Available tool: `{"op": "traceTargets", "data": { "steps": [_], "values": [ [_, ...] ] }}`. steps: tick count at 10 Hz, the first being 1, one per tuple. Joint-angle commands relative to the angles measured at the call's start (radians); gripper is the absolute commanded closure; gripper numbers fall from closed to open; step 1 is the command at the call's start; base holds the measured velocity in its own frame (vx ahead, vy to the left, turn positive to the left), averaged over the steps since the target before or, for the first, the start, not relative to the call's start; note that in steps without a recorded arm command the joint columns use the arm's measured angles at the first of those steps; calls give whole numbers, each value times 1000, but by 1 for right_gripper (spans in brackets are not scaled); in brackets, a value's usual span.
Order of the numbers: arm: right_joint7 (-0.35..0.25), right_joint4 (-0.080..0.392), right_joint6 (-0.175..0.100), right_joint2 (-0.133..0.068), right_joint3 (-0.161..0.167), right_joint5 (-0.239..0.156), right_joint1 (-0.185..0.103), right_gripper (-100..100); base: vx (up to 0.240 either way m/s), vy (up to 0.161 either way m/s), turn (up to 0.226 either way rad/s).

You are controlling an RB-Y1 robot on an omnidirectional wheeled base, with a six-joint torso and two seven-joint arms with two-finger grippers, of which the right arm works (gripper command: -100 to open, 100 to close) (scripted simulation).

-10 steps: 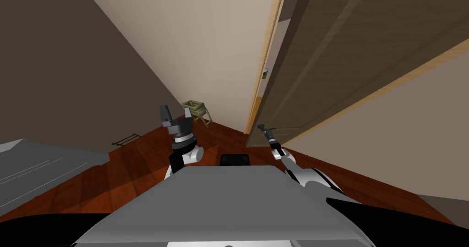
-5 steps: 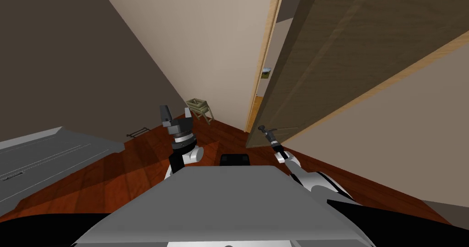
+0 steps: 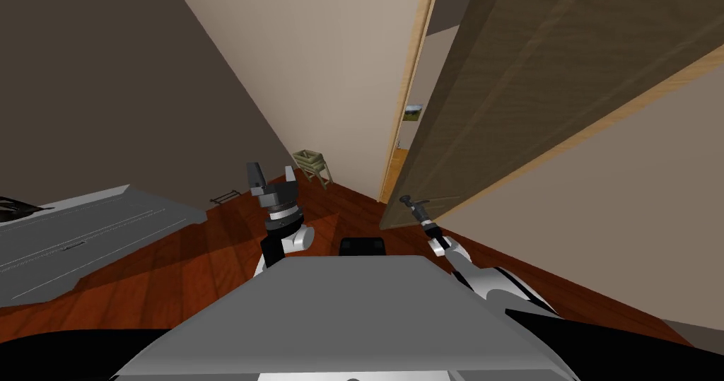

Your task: Pull the door open

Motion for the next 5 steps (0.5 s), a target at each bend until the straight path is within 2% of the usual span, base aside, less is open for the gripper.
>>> {"op": "traceTargets", "data": {
  "steps": [1,3,4,5],
  "values": [
    [-4,4,-27,-6,1,2,13,100,-186,-101,192],
    [-17,15,-70,-23,5,5,33,100,-202,-119,174],
    [-17,15,-70,-23,5,5,33,100,-124,-72,62],
    [-23,21,-92,-31,7,6,44,100,-105,-43,78]
  ]
}}
